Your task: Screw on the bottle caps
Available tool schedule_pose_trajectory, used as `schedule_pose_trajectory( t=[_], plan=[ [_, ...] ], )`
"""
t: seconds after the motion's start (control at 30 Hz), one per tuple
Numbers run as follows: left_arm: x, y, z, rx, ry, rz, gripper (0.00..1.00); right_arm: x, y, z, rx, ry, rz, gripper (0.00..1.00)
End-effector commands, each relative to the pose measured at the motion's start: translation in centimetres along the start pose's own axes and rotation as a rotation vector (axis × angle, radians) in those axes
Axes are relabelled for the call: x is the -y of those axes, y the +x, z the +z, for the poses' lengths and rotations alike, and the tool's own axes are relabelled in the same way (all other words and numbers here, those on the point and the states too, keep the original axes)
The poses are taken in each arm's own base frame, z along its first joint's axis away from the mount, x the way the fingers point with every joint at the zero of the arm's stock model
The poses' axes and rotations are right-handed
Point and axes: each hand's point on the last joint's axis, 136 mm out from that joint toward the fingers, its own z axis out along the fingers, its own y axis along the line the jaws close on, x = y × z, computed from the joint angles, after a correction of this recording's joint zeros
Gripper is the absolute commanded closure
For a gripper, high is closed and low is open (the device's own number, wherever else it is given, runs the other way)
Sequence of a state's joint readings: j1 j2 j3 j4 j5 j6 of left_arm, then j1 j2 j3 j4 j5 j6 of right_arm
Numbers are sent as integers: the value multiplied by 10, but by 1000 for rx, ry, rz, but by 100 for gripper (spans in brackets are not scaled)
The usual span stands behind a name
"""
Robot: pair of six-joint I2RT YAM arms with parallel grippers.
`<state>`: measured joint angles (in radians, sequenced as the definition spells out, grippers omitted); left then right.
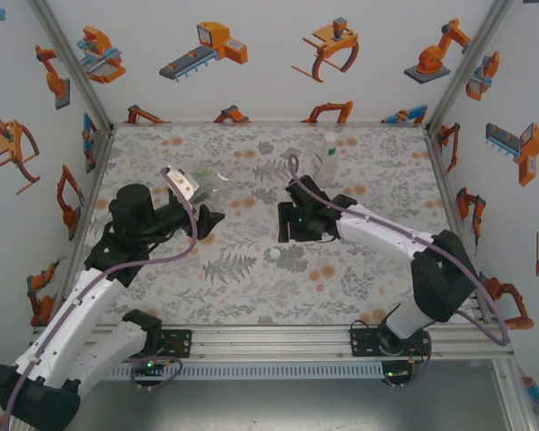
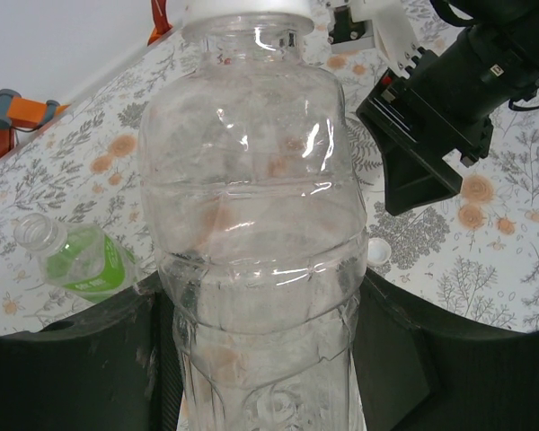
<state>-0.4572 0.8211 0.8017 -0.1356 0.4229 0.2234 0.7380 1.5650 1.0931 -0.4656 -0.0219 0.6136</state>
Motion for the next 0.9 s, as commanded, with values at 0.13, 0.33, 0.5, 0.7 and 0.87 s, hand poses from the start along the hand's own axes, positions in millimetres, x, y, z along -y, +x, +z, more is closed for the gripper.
schedule_pose_trajectory(
  t=[0.13, 0.33, 0.5, 0.7, 0.87],
  plan=[
    [0, -3, -1, 14, 2, 16, 98, -17, 8, 5, -63, 19, -29, 43],
    [-1, -4, -3, 17, -7, 17, 97, -29, 13, 17, -89, 43, -66, 45],
    [1, -4, -2, 15, 7, 14, 95, -42, 18, 29, -110, 54, -92, 46],
    [4, -3, 0, 4, 31, 18, 93, -47, 16, 33, -115, 117, -145, 46],
    [4, -4, -1, 3, 27, 19, 92, -49, 16, 39, -123, 127, -161, 46]
  ],
)
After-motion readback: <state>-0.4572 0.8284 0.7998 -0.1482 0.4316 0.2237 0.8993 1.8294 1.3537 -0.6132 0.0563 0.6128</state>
